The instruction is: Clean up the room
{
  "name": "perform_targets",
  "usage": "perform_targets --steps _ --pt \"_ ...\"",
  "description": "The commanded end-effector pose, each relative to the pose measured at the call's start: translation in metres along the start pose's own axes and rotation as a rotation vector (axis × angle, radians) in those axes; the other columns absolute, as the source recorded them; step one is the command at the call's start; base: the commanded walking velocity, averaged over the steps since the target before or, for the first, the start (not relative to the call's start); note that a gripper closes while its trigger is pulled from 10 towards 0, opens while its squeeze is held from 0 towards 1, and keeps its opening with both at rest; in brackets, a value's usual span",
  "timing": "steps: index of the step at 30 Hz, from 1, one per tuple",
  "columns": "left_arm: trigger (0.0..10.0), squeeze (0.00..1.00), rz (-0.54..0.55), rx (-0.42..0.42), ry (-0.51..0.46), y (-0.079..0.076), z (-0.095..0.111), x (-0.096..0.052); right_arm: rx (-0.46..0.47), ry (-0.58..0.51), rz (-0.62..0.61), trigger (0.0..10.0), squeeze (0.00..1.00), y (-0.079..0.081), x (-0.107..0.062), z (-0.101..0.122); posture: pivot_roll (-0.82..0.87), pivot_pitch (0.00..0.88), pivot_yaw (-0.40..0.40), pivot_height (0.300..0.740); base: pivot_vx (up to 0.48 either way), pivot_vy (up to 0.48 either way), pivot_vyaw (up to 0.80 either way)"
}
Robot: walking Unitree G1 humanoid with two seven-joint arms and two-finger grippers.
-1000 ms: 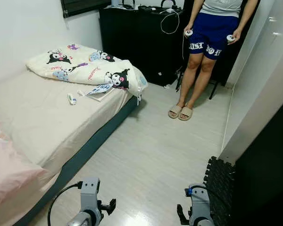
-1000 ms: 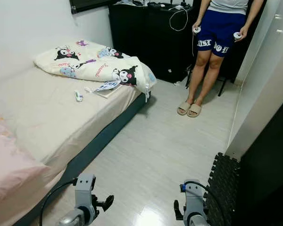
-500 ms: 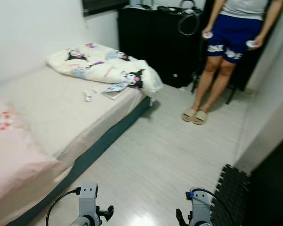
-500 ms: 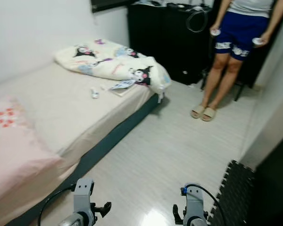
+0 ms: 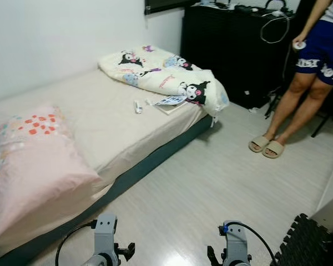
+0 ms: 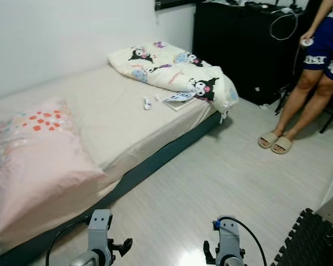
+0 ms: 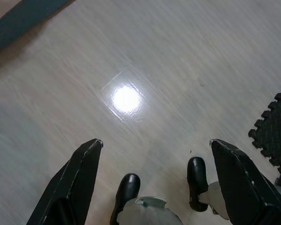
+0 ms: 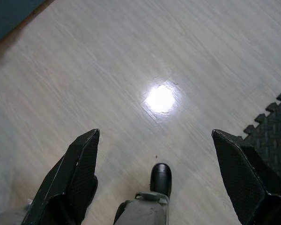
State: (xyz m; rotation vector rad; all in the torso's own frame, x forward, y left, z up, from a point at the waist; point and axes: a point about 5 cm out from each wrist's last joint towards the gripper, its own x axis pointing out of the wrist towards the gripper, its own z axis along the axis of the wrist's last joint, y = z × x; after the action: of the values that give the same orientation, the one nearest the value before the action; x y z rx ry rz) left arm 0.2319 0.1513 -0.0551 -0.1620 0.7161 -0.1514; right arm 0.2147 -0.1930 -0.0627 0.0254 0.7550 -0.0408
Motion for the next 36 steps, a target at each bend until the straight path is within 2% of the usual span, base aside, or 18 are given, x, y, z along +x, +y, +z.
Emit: perform_targets --steps 1,20,26,36 --pt "10.0 0.0 -0.009 -0.011 0.02 -0.0013 -0.0033 -0.0002 0.008 0.03 0.001 10.0 0.0 -0.0002 -0.0014 -0.0067 -0.02 0.083 -0.016 0.74 0.0 0.0 0.8" --pt "10.0 0.0 -0.028 -0.034 0.026 -0.0002 -0.0043 -0.0009 0.005 0.045 0.004 10.0 0.0 0.0002 -0.0025 -0.0109 -0.03 0.086 -0.013 0.74 0.0 0.0 0.8" --pt "10.0 0.0 -0.02 -0.028 0.026 0.0011 -0.0039 -0.001 0.003 0.049 0.005 10.0 0.0 0.0002 -0.0028 -0.0121 -0.03 0.087 -0.013 0.74 0.0 -0.449 0.8" --pt "10.0 0.0 -0.015 -0.049 0.023 0.0026 -0.0041 -0.0015 0.007 0.055 0.003 10.0 0.0 -0.0003 -0.0036 -0.0144 -0.02 0.091 -0.015 0.74 0.0 0.0 0.8"
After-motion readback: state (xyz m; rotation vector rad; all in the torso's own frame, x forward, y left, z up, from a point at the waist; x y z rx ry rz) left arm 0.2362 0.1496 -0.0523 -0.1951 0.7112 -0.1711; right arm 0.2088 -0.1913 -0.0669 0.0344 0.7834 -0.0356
